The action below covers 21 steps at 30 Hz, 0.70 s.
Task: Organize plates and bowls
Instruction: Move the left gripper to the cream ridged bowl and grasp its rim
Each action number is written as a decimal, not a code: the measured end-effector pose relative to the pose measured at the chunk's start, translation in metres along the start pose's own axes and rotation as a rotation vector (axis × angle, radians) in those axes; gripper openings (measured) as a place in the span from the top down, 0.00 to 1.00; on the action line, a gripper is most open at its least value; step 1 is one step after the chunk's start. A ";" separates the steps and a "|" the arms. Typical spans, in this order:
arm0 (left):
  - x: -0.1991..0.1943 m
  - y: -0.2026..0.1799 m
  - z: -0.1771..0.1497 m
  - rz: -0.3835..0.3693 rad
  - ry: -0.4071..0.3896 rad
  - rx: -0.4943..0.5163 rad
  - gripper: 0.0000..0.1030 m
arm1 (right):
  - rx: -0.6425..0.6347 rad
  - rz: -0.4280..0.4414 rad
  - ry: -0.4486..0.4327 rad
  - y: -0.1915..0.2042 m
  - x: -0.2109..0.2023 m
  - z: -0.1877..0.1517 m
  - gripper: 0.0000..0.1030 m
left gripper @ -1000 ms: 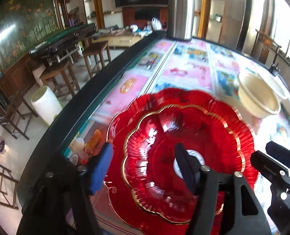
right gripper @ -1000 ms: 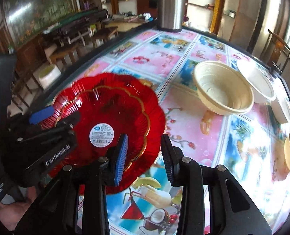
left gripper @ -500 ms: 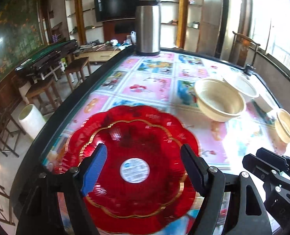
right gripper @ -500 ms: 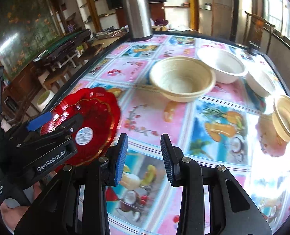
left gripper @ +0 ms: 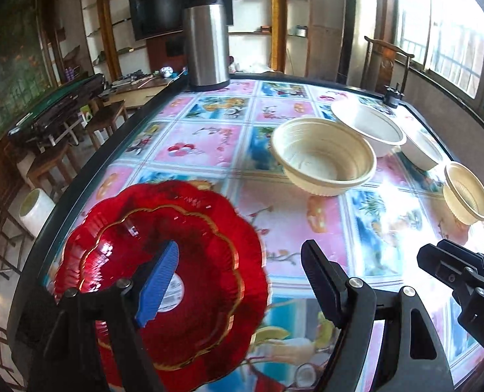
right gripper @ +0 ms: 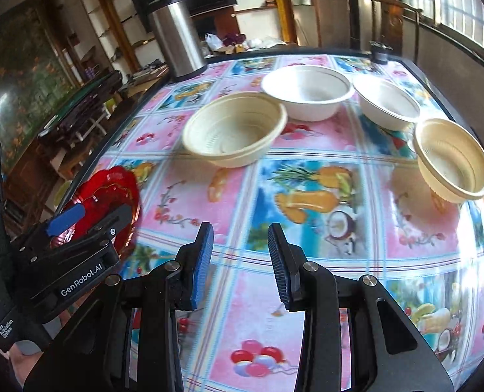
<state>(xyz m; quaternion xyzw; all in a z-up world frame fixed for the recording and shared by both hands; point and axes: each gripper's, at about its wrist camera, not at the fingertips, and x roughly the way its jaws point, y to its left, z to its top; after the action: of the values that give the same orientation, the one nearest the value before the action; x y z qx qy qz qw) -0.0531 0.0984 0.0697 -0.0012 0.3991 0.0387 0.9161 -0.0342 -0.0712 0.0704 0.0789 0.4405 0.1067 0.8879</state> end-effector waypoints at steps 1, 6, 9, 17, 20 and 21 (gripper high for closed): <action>0.001 -0.002 0.001 0.000 -0.002 0.003 0.25 | 0.009 0.000 -0.002 -0.004 0.000 0.001 0.66; 0.010 -0.012 0.011 -0.016 0.008 0.011 0.25 | 0.016 0.002 -0.005 -0.012 0.001 0.007 0.55; 0.020 -0.013 0.019 -0.023 0.029 -0.002 0.25 | 0.018 0.004 -0.005 -0.016 0.005 0.014 0.55; 0.042 -0.010 0.044 -0.029 0.069 -0.059 0.25 | 0.050 0.001 0.007 -0.029 0.026 0.045 0.55; 0.050 -0.013 0.052 -0.028 0.084 -0.059 0.25 | 0.060 0.017 0.019 -0.031 0.037 0.056 0.55; 0.053 -0.014 0.054 -0.026 0.090 -0.059 0.25 | 0.065 0.021 0.024 -0.031 0.041 0.058 0.55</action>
<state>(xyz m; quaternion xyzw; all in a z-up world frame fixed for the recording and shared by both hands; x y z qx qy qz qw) 0.0233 0.0897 0.0671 -0.0350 0.4383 0.0383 0.8973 0.0405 -0.0936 0.0666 0.1109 0.4535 0.1026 0.8784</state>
